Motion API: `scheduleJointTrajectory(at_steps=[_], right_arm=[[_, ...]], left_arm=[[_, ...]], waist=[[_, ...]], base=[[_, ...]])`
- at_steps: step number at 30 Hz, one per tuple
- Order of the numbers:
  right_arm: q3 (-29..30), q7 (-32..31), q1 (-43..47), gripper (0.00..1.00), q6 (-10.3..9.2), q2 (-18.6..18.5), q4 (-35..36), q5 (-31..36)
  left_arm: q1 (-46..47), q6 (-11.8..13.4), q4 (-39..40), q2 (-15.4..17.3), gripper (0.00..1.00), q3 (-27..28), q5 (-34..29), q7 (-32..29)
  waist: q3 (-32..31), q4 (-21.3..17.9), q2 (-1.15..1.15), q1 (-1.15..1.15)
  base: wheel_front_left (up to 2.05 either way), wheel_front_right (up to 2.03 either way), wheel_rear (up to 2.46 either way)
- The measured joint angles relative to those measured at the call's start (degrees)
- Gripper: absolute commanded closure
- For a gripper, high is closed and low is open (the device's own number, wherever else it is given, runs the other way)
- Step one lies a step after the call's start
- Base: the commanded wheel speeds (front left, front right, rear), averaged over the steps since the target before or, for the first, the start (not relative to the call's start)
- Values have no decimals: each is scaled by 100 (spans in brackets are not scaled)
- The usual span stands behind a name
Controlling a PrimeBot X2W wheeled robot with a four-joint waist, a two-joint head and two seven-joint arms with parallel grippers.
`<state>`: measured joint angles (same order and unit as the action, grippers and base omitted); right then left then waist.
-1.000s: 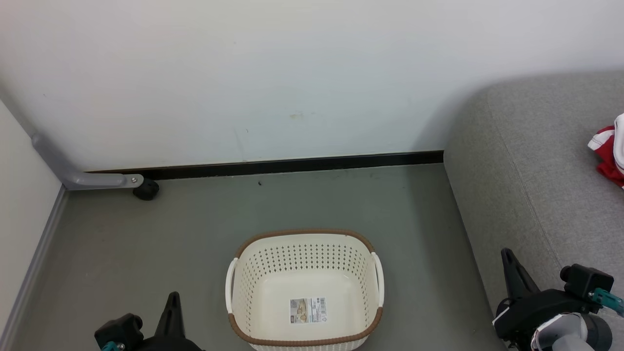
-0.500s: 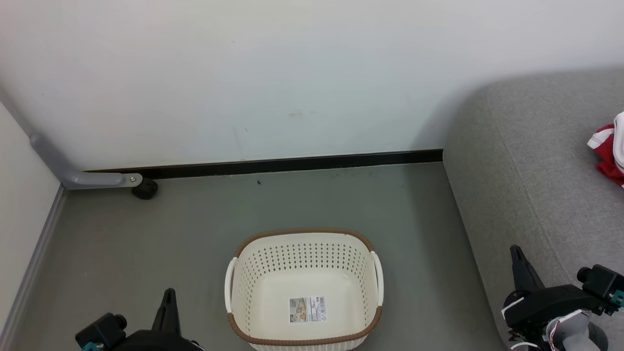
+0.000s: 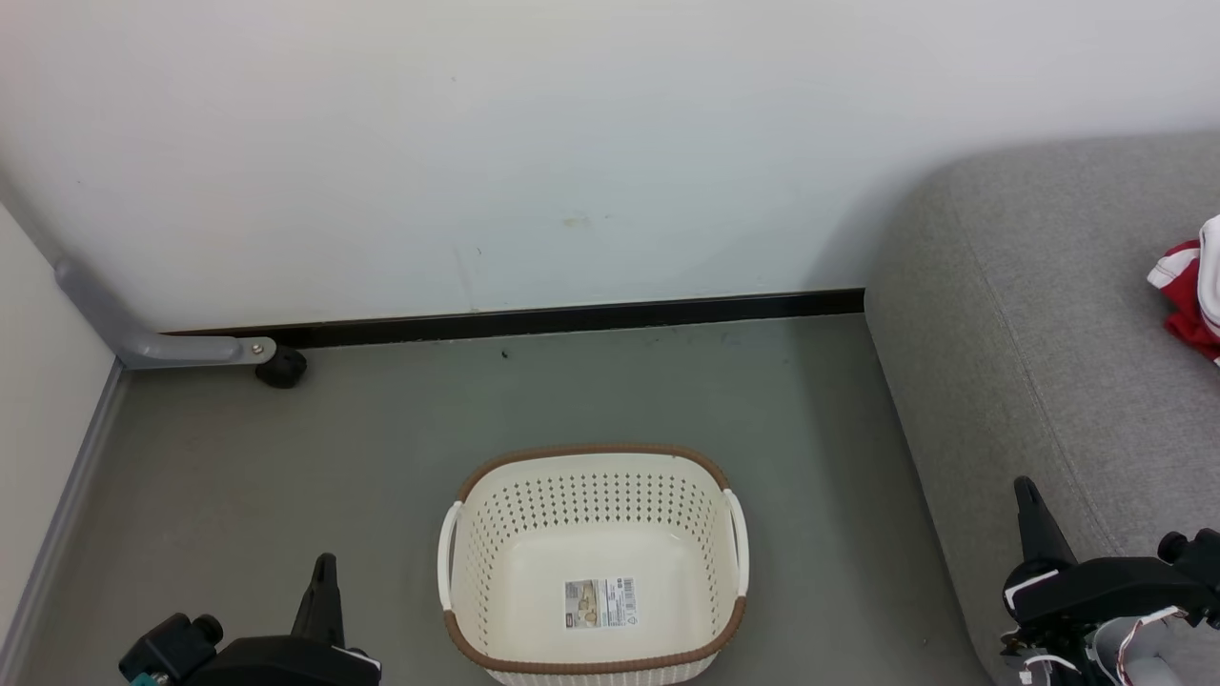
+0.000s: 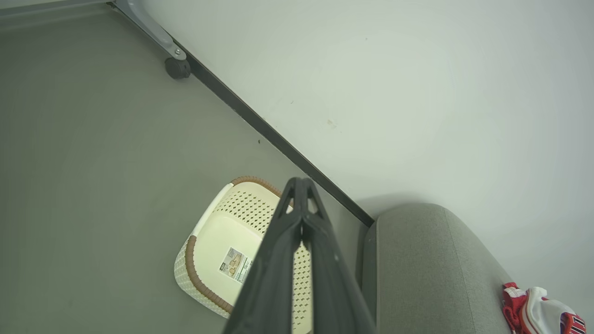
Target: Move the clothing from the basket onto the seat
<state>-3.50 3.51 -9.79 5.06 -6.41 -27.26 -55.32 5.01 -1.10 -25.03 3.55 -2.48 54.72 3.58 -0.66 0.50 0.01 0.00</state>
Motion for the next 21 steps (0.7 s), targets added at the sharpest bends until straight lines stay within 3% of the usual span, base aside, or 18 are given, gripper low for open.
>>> scheduleJointTrajectory(at_steps=[21], right_arm=[[470, -403, 129, 100, 58, 160, 411, -1473]], left_arm=[[1, -248, 314, -46, 100, 304, 1466, -406]], waist=[[32, -21, 0, 0]], base=[[0, 0, 0]])
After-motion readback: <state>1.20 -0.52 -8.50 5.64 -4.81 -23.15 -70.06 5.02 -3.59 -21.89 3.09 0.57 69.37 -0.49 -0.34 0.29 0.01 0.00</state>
